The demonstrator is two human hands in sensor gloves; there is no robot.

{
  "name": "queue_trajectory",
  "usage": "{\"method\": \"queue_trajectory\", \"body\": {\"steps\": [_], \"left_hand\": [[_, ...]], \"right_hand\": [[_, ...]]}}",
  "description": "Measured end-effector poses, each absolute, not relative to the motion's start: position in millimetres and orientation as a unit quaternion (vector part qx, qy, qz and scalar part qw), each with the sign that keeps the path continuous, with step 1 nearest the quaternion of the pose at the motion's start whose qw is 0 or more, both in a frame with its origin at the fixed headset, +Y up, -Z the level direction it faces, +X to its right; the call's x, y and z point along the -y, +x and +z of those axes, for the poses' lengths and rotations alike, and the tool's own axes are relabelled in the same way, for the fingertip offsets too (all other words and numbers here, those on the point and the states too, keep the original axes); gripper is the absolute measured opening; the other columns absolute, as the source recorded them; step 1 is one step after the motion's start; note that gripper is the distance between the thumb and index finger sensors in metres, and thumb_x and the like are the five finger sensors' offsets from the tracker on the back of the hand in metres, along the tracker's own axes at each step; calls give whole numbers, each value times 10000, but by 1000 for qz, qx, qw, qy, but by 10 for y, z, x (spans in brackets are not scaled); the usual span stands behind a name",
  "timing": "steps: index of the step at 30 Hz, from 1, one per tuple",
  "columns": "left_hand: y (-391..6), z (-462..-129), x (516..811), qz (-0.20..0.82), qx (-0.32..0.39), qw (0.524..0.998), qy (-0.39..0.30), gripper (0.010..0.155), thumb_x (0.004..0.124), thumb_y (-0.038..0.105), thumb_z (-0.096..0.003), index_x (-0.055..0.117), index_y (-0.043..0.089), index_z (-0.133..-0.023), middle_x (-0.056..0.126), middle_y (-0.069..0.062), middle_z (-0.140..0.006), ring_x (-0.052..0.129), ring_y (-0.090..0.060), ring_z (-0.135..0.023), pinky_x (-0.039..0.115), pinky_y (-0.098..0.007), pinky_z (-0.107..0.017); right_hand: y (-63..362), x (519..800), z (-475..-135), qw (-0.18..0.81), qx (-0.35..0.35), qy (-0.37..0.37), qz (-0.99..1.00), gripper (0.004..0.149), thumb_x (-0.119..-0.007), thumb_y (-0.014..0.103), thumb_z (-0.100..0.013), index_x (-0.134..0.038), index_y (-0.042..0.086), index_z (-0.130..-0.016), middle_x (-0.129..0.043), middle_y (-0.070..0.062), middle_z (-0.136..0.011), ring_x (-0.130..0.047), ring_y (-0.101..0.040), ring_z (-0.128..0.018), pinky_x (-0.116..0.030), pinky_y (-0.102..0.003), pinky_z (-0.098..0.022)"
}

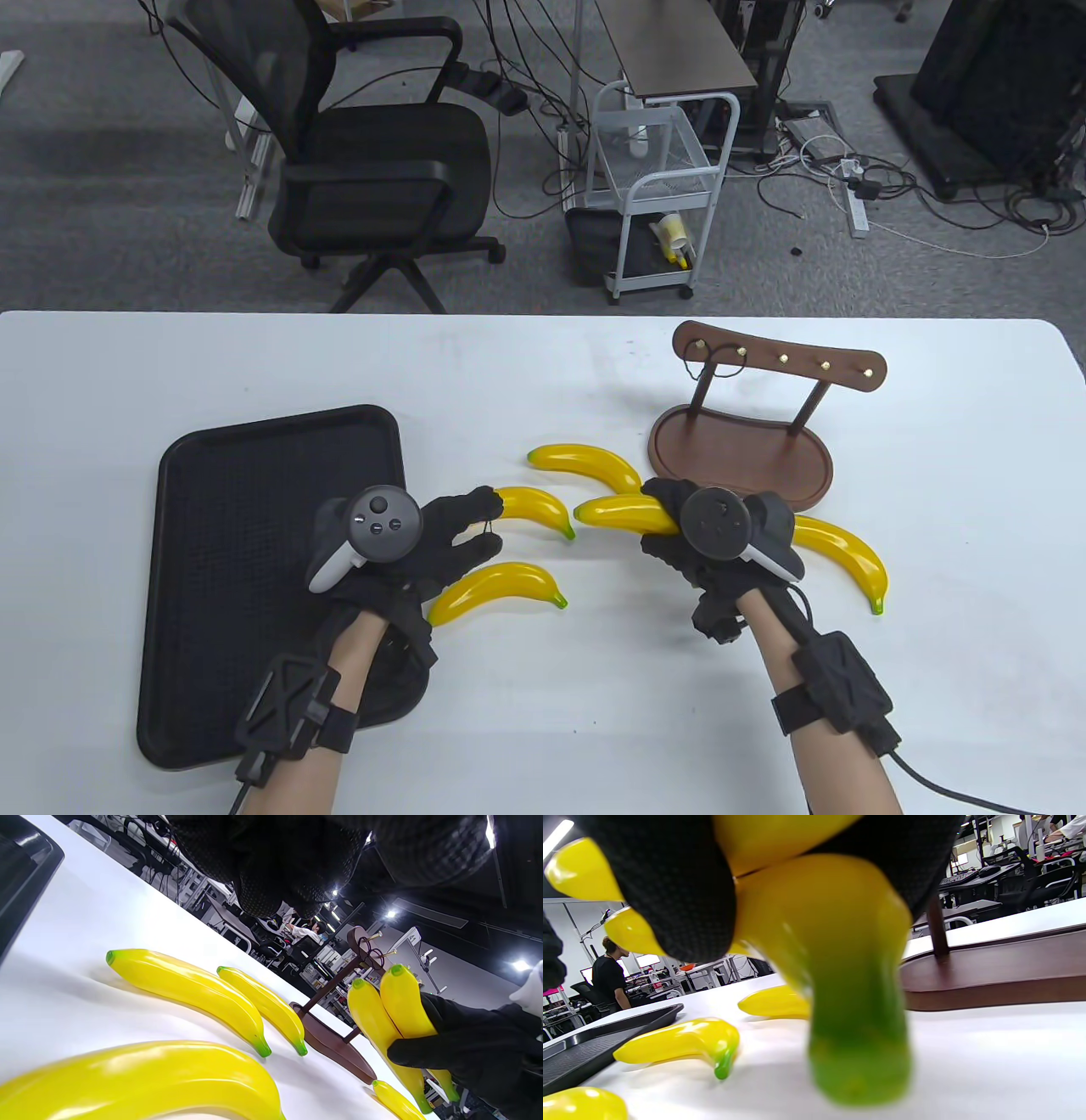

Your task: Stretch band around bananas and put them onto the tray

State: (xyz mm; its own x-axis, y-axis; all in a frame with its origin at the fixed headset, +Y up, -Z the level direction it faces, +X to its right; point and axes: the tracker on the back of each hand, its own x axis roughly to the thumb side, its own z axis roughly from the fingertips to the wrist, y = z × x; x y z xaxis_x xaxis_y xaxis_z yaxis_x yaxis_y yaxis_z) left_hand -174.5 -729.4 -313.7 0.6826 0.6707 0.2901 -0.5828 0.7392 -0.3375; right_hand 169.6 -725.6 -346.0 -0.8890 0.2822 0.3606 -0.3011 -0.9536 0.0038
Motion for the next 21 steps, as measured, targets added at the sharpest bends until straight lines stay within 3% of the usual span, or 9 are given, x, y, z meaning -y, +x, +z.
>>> {"method": "queue_trajectory", "body": {"steps": [21], "left_hand": [[-1574,-3111,7376,361,209,896,-152,685,613,599,-534,560,233,-1110,744,-13,-1133,767,-277,-1078,559,-492,-854]], "right_hand": [[1173,7162,-3344,145,45,236,960,678,-937,390,-436,-659,133,-999,-818,-125,-973,-939,-327,-756,-872,-423,-513]]}}
